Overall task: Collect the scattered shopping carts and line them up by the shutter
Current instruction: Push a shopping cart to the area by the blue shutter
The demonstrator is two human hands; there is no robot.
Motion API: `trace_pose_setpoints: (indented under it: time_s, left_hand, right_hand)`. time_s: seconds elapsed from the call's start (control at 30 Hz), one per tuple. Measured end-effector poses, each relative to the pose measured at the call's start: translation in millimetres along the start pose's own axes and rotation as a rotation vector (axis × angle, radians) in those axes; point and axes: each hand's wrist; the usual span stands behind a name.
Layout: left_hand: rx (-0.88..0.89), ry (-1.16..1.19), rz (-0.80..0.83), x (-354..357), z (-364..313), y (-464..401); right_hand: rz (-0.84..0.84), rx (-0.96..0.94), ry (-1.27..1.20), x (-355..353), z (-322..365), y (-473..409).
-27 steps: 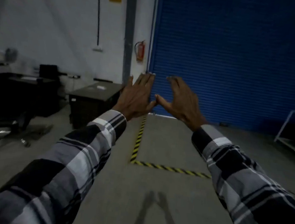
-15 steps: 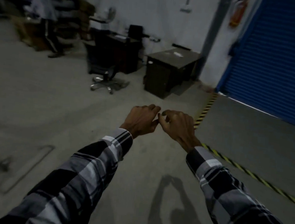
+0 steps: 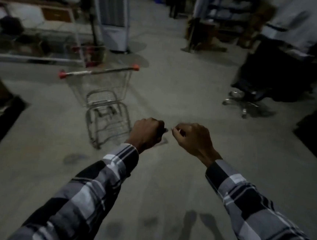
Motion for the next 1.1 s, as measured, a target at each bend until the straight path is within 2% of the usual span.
trace_pose_setpoints:
  time_s: [0.13,0.27,0.57,0.73,0.97,1.1]
  left_hand:
    - [-0.2,-0.007,0.038,-1.9,85.2,5.2]
    - [-0.373,0.016,0.004,-1.2,150.1,-12.8]
    - [-0.581,0.025,-0.094,6.0,264.2,-133.7]
    - [-0.654,0.029,-0.145,6.7,324.9,-188.8]
    - [-0.713,-0.01,-0.11,21.2,422.0,-251.5]
    - [-0.64,-0.079,0.046,37.7,490.7,-277.6]
  right_hand:
    - [0.101,-0.106,-0.086,55.0,40.0,-83.1]
    - [0.165,-0.24,-0.117,98.7,62.4,-155.0]
    - [0.149,-0.456,-0.229,174.0,41.2,-340.7]
    - [0.212,-0.51,-0.193,210.7,37.4,-450.0]
    - [0.31,-0.569,-0.147,286.7,55.4,-554.2]
    - [0.419,-0.604,-0.017,329.4,75.5,-596.7]
Point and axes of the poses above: each hand's wrist, its own y-axis away from the middle knuckle, its own x-axis out of the palm, z = x × y, and after that the axes turned 4 degrees about z, right-handed
